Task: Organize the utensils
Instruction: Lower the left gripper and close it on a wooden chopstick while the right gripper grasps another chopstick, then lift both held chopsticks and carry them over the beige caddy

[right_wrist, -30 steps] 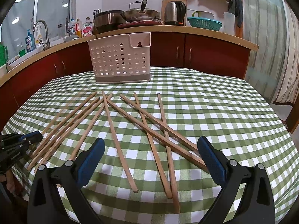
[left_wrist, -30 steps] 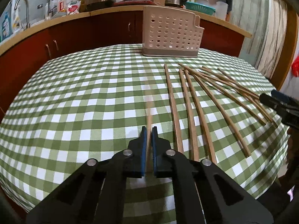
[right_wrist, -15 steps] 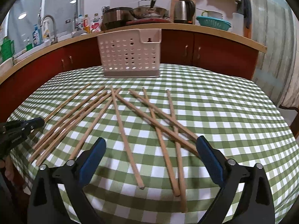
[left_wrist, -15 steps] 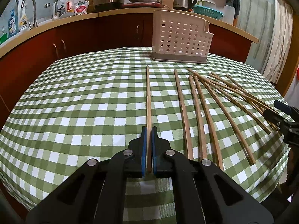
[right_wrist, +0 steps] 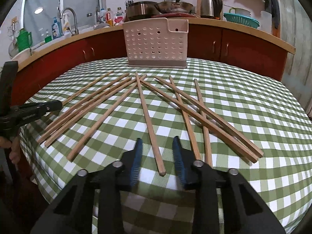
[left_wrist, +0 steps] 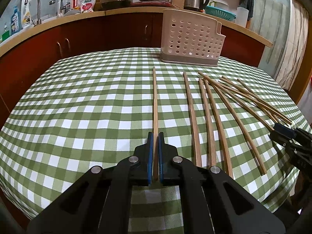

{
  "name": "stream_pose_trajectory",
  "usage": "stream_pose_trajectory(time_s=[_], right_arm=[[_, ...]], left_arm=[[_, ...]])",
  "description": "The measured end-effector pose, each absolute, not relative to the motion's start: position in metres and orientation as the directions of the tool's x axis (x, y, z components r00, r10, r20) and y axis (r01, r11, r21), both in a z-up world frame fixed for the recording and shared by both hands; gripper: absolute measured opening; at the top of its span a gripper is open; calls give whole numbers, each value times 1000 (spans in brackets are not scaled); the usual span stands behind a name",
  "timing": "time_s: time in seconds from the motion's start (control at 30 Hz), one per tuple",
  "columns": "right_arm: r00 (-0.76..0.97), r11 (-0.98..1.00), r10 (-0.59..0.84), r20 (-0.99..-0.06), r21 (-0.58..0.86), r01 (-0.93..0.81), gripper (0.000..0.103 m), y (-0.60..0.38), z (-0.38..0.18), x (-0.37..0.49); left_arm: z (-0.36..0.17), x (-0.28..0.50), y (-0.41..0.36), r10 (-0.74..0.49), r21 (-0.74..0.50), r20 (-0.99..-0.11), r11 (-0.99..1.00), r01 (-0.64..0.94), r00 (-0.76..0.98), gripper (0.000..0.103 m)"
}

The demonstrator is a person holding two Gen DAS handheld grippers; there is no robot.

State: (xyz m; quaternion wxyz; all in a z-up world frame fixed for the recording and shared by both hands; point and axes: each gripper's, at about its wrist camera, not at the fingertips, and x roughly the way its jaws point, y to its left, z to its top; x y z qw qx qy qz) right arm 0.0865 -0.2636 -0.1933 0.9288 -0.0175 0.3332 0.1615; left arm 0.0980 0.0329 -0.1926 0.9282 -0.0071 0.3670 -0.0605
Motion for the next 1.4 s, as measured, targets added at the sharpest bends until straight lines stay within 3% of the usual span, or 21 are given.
stream_pose_trajectory(time_s=[0.13, 0.3, 1.4], right_arm=[[730, 941, 315, -606, 99, -324, 12, -265, -194, 85], [743, 941, 318, -588, 99, -324, 7, -265, -191, 82], [900, 956, 292, -325, 65, -286, 7, -265, -80, 59]], left_arm=[[-193, 97, 32, -121, -64, -679, 992, 105, 725, 5], [-193, 96, 33, -119, -68, -671, 993, 100, 732, 5], [-80, 58, 28, -53, 34, -357, 997, 70, 932, 5]])
